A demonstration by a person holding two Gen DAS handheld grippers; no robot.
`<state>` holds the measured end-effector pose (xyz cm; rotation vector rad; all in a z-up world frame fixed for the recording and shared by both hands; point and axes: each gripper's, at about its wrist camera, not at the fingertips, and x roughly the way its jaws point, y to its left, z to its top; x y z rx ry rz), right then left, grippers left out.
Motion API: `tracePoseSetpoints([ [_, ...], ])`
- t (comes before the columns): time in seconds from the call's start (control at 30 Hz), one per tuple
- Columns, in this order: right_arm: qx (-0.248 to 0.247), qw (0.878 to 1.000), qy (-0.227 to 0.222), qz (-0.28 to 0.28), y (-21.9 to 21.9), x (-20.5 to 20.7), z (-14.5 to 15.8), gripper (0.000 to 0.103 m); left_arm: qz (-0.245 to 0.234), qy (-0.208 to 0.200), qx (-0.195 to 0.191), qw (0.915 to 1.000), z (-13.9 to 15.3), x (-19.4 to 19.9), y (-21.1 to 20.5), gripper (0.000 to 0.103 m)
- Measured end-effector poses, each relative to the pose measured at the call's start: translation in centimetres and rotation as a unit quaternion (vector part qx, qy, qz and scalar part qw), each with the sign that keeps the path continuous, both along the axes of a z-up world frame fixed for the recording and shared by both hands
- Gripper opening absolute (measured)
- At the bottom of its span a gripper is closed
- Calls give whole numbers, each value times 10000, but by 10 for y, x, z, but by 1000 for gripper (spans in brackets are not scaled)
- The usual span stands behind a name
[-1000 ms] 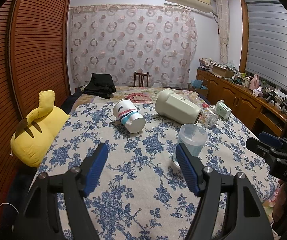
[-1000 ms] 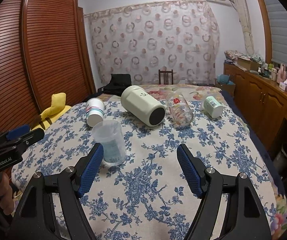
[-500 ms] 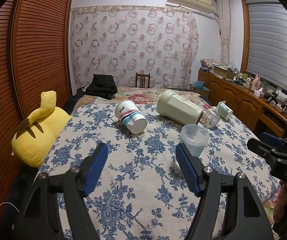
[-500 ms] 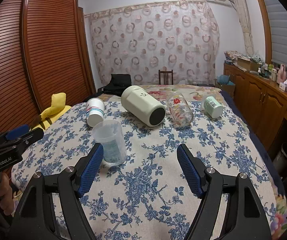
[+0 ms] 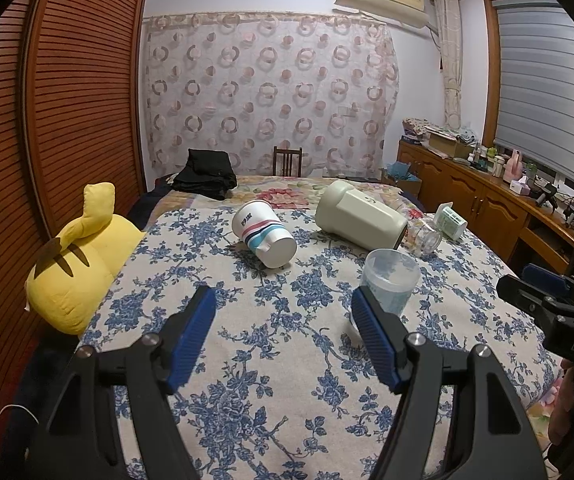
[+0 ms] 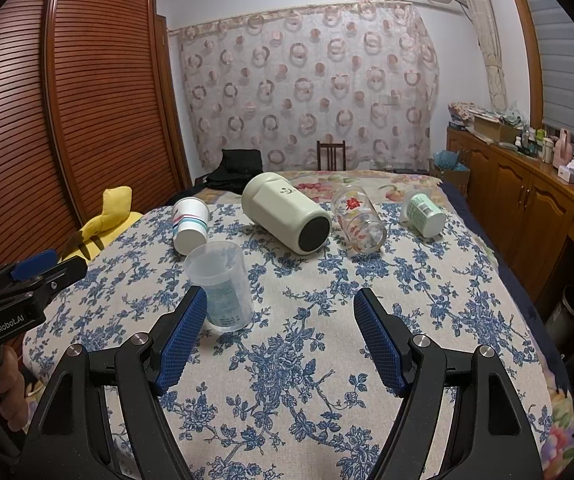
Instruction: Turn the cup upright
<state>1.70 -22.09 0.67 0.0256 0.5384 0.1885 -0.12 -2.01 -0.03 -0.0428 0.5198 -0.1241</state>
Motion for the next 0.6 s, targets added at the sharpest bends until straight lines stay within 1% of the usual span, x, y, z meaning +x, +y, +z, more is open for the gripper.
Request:
tracePoseSetpoints([
  [0.6, -4, 10000, -4, 3, 0, 0, 0, 78, 0, -4, 7, 10000, -1, -1, -1, 71],
])
